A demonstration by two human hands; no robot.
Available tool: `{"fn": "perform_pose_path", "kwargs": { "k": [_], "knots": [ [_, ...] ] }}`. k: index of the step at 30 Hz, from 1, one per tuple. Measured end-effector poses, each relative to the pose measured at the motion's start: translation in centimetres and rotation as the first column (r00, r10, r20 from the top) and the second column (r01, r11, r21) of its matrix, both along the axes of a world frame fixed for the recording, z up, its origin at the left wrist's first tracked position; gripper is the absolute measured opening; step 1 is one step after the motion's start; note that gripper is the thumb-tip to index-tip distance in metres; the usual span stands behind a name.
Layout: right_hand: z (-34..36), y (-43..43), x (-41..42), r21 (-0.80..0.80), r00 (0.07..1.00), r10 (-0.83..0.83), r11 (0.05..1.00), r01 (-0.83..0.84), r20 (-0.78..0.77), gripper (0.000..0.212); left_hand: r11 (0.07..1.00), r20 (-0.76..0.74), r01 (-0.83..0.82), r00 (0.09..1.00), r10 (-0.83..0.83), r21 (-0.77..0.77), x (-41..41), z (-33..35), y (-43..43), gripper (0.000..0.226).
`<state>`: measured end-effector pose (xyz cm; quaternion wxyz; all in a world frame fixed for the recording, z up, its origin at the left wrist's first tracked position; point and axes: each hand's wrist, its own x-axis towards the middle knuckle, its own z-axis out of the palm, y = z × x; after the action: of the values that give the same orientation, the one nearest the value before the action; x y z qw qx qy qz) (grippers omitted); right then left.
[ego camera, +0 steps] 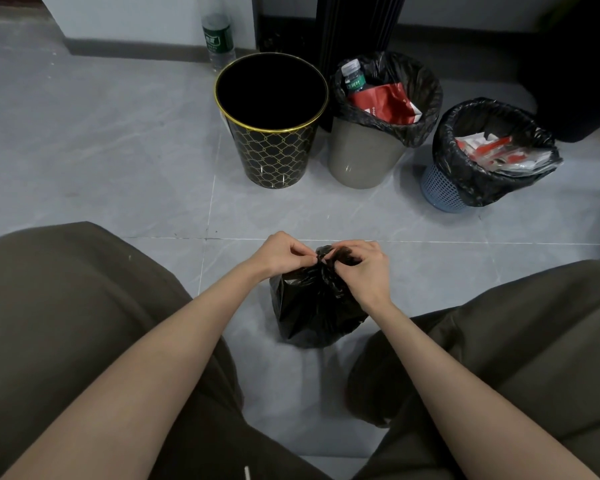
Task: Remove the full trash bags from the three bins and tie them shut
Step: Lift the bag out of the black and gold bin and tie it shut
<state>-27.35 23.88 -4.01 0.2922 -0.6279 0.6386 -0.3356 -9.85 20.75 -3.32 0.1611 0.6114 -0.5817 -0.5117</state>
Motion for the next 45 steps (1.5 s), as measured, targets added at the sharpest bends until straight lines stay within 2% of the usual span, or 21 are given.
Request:
{"fn": "perform_pose_path", "kwargs": {
  "k": [2, 4, 7, 9, 12, 15, 17, 20, 24, 26, 29, 31, 33, 36, 38, 41, 42, 45],
  "knots": [
    [0.8, -0.1, -0.3, 0.020, 0.997, 0.044, 0.999, -0.046, 0.057, 0.008, 1.000, 0.024, -0.011, 1.000, 0.011, -0.024, 0.1, 0.1, -0.1, 0.019],
    [1.1, -0.3, -0.5, 0.061, 0.981, 0.045, 0.996, -0.057, 0.186, 0.003, 0.999, 0.038, -0.011, 0.999, 0.012, -0.033, 0.2, 0.4, -0.1, 0.017],
    [0.9, -0.2, -0.7, 0.272, 0.931, -0.108, 0.962, 0.009, 0.350, 0.003, 0.997, 0.101, 0.042, 0.994, -0.036, -0.061, 0.3, 0.8, 0.0, 0.015],
    [0.7, -0.2, -1.1, 0.401, 0.895, -0.214, 0.915, 0.043, 0.392, 0.007, 0.994, 0.159, 0.079, 0.985, -0.067, -0.076, 0.5, 1.1, 0.0, 0.015],
    [1.0, -0.2, -1.9, 0.497, 0.847, -0.313, 0.865, 0.068, 0.430, 0.013, 0.989, 0.265, 0.120, 0.960, -0.092, -0.090, 0.9, 1.4, -0.1, 0.016],
    [0.9, -0.1, -2.5, 0.558, 0.756, -0.419, 0.825, 0.087, 0.502, 0.021, 0.974, 0.379, 0.189, 0.917, -0.128, -0.127, 0.7, 1.8, -0.2, 0.017],
    [1.0, 0.0, -2.6, 0.586, 0.743, -0.460, 0.802, 0.114, 0.486, 0.018, 0.972, 0.410, 0.199, 0.903, -0.132, -0.128, 0.6, 2.0, -0.3, 0.018],
    [0.8, -0.2, -2.7, 0.575, 0.807, -0.416, 0.810, 0.119, 0.419, 0.011, 0.969, 0.398, 0.222, 0.903, -0.163, -0.107, 0.9, 1.9, -0.5, 0.017],
    [1.4, -0.6, -2.8, 0.526, 0.874, -0.303, 0.848, 0.065, 0.381, 0.012, 0.971, 0.290, 0.228, 0.937, -0.197, -0.078, 1.2, 1.7, -0.3, 0.018],
    [1.1, -0.7, -2.7, 0.533, 0.906, -0.230, 0.846, 0.006, 0.355, 0.027, 0.981, 0.234, 0.193, 0.955, -0.181, -0.031, 1.3, 1.8, -0.1, 0.025],
    [0.3, -0.7, -2.7, 0.590, 0.978, -0.103, 0.807, -0.024, 0.180, 0.080, 0.963, 0.208, 0.229, 0.944, -0.255, 0.141, 1.6, 1.9, 0.3, 0.065],
    [0.1, -0.5, -2.8, 0.626, 0.995, -0.045, 0.780, -0.024, 0.093, 0.096, 0.948, 0.218, 0.261, 0.929, -0.299, 0.184, 1.7, 1.4, 0.8, 0.084],
    [0.4, 0.0, -2.7, 0.667, 0.994, -0.050, 0.745, -0.028, 0.098, 0.098, 0.951, 0.203, 0.223, 0.942, -0.267, 0.215, 1.8, 0.6, 1.5, 0.084],
    [-0.3, 0.4, -2.6, 0.723, 0.988, -0.090, 0.690, -0.029, 0.126, 0.101, 0.937, 0.103, 0.126, 0.980, -0.168, 0.326, 1.5, 0.0, 2.5, 0.069],
    [-1.5, 0.4, -2.7, 0.708, 0.988, -0.097, 0.706, -0.018, 0.122, 0.090, 0.952, 0.083, 0.090, 0.989, -0.119, 0.293, 1.2, -0.6, 2.7, 0.060],
    [-1.7, 0.2, -2.0, 0.654, 0.984, -0.119, 0.756, 0.003, 0.133, 0.040, 0.984, 0.142, 0.070, 0.985, -0.094, 0.166, 1.1, -1.6, 2.6, 0.049],
    [-1.5, 0.2, -1.8, 0.652, 0.982, -0.120, 0.758, -0.006, 0.148, 0.032, 0.987, 0.142, 0.059, 0.987, -0.081, 0.153, 1.2, -1.8, 2.5, 0.047],
    [-1.6, -0.5, -1.0, 0.661, 0.976, -0.128, 0.750, -0.021, 0.176, 0.027, 0.993, 0.114, -0.010, 0.993, -0.004, 0.121, 1.8, -2.1, 1.6, 0.044]
  ]
}}
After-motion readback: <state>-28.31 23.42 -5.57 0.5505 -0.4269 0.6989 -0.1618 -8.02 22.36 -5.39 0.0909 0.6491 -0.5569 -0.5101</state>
